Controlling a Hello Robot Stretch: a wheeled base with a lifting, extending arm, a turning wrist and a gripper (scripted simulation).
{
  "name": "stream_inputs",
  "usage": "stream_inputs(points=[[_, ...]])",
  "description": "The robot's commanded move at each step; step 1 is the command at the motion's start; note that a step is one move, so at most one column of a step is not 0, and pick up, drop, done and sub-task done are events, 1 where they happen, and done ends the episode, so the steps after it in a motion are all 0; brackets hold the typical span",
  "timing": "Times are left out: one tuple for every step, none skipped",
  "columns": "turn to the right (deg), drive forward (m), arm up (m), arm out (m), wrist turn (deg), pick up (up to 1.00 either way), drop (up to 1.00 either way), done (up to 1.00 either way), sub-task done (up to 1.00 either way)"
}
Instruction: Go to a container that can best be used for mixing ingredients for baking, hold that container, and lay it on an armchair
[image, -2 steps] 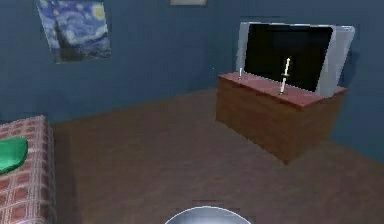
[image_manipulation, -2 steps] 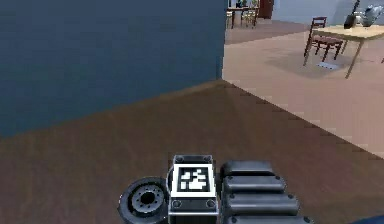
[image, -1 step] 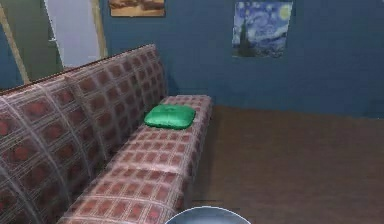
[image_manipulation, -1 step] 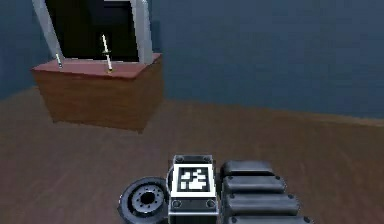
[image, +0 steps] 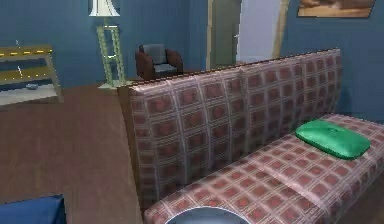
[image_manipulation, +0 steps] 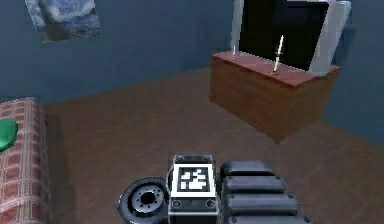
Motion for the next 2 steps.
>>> stream_inputs(points=[[-33.0, 0.0, 0.0, 0.0, 0.0, 0.0, 0.0, 0.0, 0.0], [45.0, 0.0, 0.0, 0.0, 0.0, 0.0, 0.0, 0.0, 0.0]])
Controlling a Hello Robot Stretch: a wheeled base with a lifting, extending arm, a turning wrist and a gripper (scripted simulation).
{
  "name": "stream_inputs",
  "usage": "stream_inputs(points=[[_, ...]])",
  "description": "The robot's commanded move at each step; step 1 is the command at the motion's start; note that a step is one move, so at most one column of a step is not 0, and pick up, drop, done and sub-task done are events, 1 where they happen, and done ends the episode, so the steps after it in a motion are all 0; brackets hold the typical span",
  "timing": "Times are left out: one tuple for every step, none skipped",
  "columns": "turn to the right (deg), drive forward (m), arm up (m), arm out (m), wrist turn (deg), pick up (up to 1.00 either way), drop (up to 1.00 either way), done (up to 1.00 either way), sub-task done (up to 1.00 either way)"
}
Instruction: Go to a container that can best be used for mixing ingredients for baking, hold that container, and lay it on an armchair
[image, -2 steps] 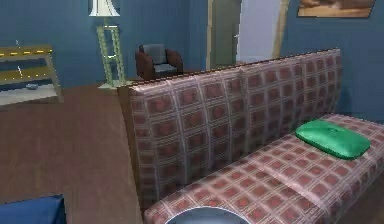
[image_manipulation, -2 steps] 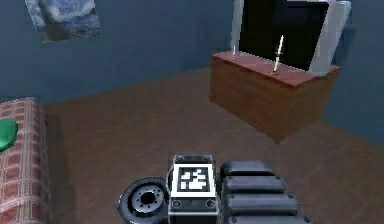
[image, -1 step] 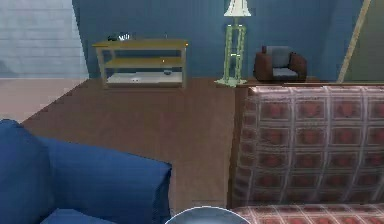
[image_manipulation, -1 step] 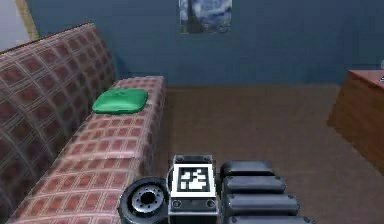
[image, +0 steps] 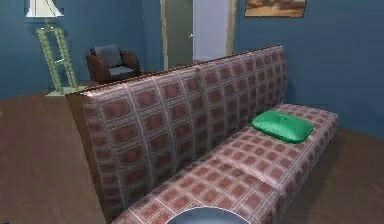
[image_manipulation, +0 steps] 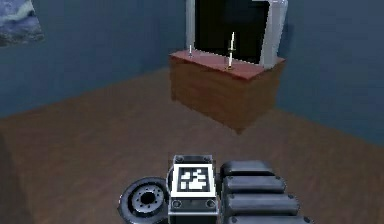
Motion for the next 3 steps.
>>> stream_inputs(points=[[45.0, 0.0, 0.0, 0.0, 0.0, 0.0, 0.0, 0.0, 0.0], [42.0, 0.0, 0.0, 0.0, 0.0, 0.0, 0.0, 0.0, 0.0], [-45.0, 0.0, 0.0, 0.0, 0.0, 0.0, 0.0, 0.0, 0.0]])
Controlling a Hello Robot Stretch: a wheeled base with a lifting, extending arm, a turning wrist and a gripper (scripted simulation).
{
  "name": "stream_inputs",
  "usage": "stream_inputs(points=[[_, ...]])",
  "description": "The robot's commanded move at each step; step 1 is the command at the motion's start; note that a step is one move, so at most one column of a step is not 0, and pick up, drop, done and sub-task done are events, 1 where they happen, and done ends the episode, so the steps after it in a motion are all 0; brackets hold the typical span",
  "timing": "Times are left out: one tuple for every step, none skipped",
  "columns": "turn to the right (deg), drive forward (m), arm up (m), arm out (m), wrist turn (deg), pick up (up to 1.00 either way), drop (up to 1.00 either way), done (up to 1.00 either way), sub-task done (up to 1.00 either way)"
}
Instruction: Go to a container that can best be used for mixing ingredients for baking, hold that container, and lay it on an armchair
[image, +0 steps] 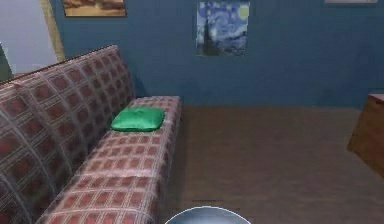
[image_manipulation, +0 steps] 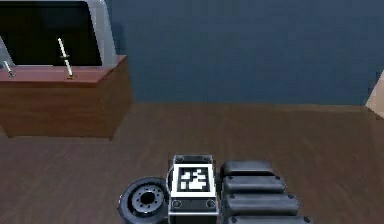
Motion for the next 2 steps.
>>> stream_inputs(points=[[-45.0, 0.0, 0.0, 0.0, 0.0, 0.0, 0.0, 0.0, 0.0], [-45.0, 0.0, 0.0, 0.0, 0.0, 0.0, 0.0, 0.0, 0.0]])
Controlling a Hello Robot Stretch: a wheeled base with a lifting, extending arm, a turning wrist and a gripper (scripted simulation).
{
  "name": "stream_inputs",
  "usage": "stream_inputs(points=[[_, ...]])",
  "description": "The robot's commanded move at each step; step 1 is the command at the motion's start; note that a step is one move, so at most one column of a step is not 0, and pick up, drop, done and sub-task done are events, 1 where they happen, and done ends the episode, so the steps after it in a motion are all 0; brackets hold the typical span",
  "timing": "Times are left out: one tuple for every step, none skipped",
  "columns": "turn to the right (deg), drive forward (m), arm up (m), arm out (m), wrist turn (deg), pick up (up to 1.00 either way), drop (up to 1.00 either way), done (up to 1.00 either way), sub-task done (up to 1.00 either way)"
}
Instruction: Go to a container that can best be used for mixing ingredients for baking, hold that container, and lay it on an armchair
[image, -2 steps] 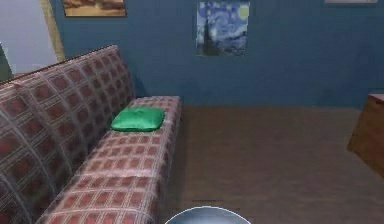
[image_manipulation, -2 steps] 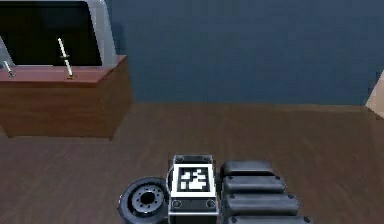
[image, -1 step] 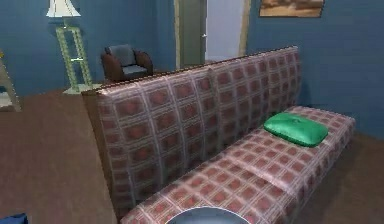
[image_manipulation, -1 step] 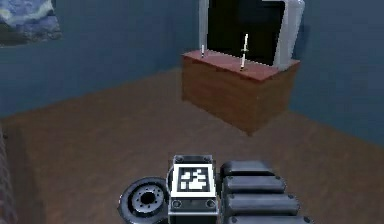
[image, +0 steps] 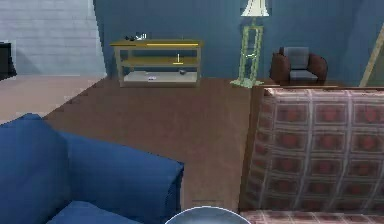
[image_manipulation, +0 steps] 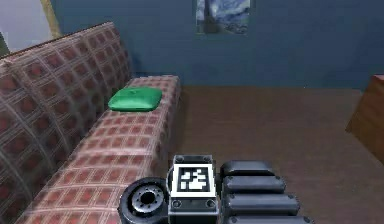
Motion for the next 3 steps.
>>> stream_inputs(points=[[-42.0, 0.0, 0.0, 0.0, 0.0, 0.0, 0.0, 0.0, 0.0], [0.0, 0.05, 0.0, 0.0, 0.0, 0.0, 0.0, 0.0, 0.0], [-45.0, 0.0, 0.0, 0.0, 0.0, 0.0, 0.0, 0.0, 0.0]])
